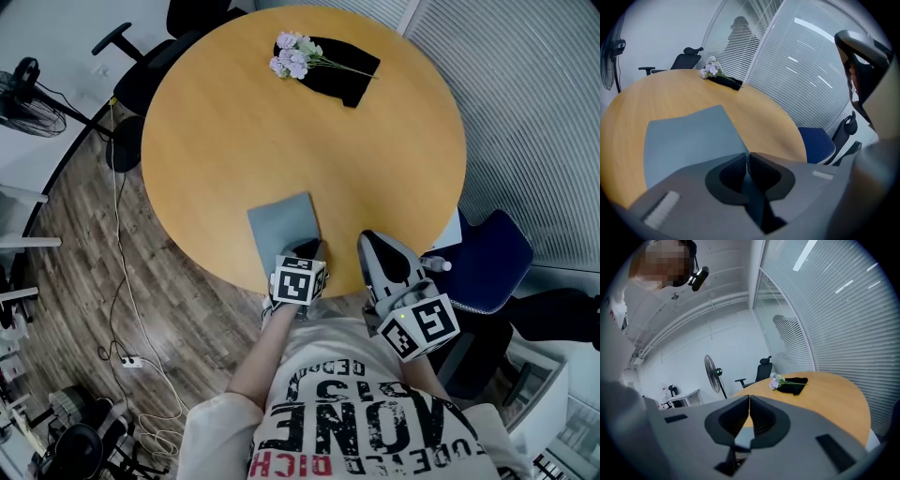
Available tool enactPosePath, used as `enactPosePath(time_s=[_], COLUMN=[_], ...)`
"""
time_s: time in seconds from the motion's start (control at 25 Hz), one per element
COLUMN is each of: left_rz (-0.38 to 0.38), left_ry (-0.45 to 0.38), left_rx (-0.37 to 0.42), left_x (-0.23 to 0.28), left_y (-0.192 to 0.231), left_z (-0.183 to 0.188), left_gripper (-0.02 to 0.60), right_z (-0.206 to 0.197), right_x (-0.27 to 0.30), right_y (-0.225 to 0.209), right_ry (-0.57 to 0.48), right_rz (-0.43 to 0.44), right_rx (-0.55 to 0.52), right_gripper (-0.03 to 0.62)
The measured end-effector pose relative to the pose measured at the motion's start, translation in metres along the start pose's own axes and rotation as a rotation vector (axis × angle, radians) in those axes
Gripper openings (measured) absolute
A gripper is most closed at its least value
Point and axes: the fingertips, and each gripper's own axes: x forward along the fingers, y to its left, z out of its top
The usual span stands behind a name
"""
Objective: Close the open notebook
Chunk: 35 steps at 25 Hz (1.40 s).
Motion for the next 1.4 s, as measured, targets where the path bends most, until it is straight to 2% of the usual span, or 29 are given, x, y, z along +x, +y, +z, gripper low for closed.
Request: enactPosePath(time_s=[0.24, 0.6, 0.92, 1.2, 1.4], left_rz=[-0.019, -0.088, -0.147, -0.153, -0.143], left_ry=[-0.015, -0.100, -0.137, -0.153, -0.169], left_rx=[-0.006, -0.003, 0.017, -0.003, -0.016], left_x=[-0.001, -0.011, -0.016, -0.016, -0.018], left_y=[-0.001, -0.007, -0.016, -0.014, -0.010], left_z=[0.001, 0.006, 0.007, 0.009, 0.010], left_gripper=[0.040, 0.065, 0.145, 0.143, 0.117], right_z=[-0.001, -0.001, -0.001, -0.002, -0.002], right_x=[-0.001, -0.003, -0.006, -0.007, -0.007], right_y=[0.002, 0.008, 0.012, 0.012, 0.015], right_ry=[0.000, 0.001, 0.001, 0.002, 0.001], right_rz=[0.002, 0.005, 0.005, -0.002, 0.000], right_rx=[-0.001, -0.007, -0.014, -0.017, -0.018], right_gripper=[0.012, 0.012, 0.012, 0.012, 0.012])
